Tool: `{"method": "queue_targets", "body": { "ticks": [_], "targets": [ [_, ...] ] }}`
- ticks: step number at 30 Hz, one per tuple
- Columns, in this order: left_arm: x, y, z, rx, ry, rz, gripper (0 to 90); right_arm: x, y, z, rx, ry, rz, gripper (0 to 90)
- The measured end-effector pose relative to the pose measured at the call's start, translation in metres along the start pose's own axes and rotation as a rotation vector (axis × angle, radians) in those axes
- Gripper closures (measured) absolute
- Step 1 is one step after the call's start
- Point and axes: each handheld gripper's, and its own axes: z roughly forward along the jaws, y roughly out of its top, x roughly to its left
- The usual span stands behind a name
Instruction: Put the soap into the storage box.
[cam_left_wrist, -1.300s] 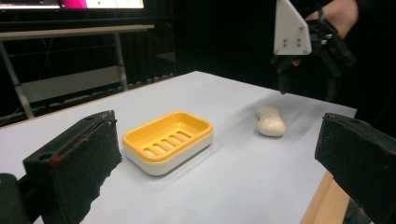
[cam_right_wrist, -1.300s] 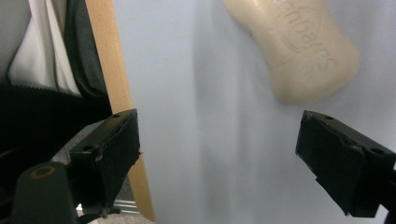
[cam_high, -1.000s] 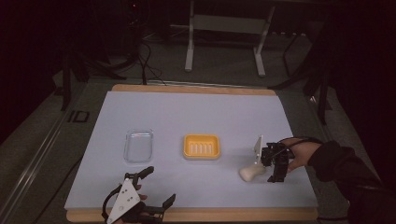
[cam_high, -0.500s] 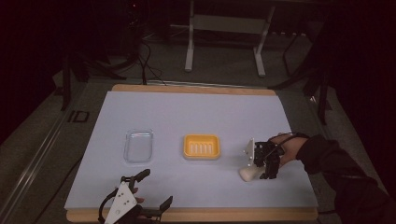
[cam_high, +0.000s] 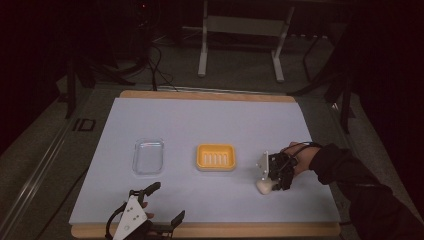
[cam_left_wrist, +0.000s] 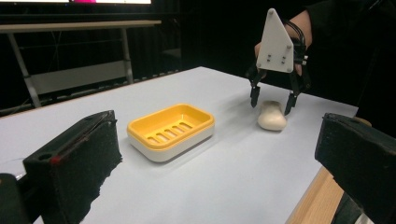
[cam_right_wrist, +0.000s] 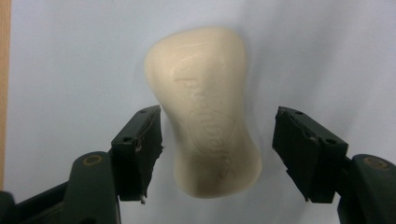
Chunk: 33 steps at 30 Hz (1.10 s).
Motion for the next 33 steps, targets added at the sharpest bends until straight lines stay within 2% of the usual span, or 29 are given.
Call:
{"method": "queue_targets", "body": {
  "ticks": [5,6,15,19,26,33],
  "targets": [
    [-0.001,0.000,0.000,0.004,0.001,0.003,0.2,0.000,0.001,0.006,0.010,0.025,-0.028,35.2],
    [-0.001,0.000,0.000,0.006,0.002,0.003,0.2,0.000,0.000,0.007,0.004,0.034,-0.031,38.9],
    [-0.001,-0.001,0.000,0.014,0.004,0.003,0.2,-0.002,-0.001,0.018,0.026,0.034,-0.047,42.6],
    [-0.001,-0.001,0.001,0.015,0.003,0.005,0.2,-0.001,-0.001,0.020,0.019,0.043,-0.052,48.1],
    [-0.001,-0.001,0.001,0.014,0.001,0.005,0.2,-0.005,0.000,0.019,0.025,0.062,0.043,49.4],
    [-0.001,-0.001,0.001,0.015,-0.001,0.006,0.2,-0.008,0.000,0.011,-0.014,0.071,0.100,49.5]
  ]
}}
